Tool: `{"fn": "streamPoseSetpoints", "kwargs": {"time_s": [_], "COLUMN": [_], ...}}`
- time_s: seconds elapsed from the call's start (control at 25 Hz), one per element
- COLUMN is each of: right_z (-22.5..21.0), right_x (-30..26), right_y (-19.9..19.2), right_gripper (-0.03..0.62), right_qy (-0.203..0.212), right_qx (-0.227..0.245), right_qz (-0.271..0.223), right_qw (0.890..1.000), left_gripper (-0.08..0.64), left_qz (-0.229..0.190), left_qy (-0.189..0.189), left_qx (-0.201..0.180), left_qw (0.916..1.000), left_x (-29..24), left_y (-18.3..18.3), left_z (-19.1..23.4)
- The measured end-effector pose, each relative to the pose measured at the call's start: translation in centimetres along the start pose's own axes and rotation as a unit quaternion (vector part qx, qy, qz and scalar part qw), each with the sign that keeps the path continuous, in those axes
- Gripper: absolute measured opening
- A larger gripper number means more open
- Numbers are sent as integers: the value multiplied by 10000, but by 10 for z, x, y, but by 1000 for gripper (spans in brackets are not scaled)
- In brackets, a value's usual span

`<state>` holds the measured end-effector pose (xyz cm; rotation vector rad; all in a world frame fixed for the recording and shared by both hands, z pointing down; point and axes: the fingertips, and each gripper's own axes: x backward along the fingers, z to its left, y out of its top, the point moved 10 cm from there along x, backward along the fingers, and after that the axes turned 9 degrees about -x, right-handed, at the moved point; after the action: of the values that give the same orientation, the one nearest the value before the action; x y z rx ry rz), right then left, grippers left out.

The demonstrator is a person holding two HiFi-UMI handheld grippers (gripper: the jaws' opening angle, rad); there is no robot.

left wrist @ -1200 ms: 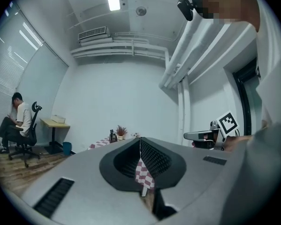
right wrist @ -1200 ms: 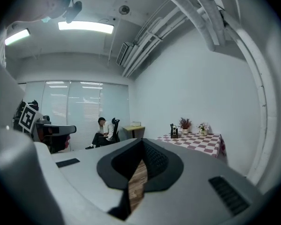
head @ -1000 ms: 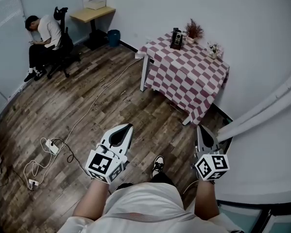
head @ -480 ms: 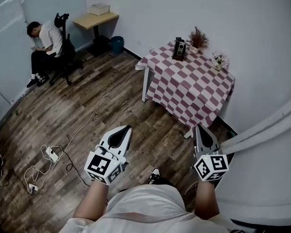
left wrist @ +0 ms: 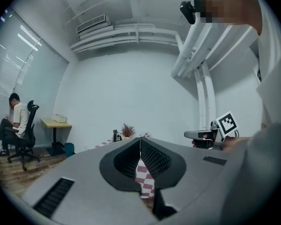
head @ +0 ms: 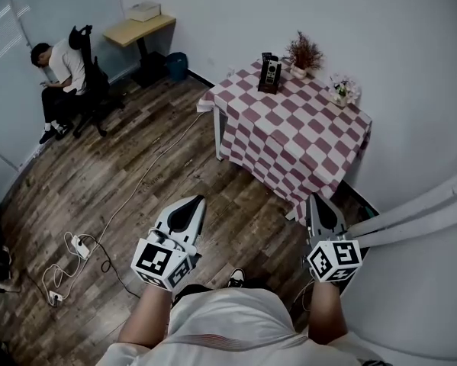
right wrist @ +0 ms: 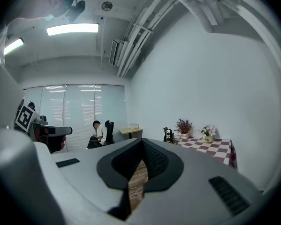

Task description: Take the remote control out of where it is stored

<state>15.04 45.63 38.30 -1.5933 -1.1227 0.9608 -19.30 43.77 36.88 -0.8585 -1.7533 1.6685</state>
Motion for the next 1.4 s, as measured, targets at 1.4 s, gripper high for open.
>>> {"fn": "streamPoseSetpoints", "kwargs": {"time_s": [1.4], "right_z": [-64], "right_x": [-213], "right_y": [60], "right_gripper": [14], "right_qy": [-428], "right_qx": [178], "right_qz": [-119], "right_qw": [9989], "left_gripper": [12], "left_qz": [-106], "left_qy": [-509], "left_qx": [73], "left_qw": [9986], "left_x": [-226], "left_y": [7], "left_z": [149]}}
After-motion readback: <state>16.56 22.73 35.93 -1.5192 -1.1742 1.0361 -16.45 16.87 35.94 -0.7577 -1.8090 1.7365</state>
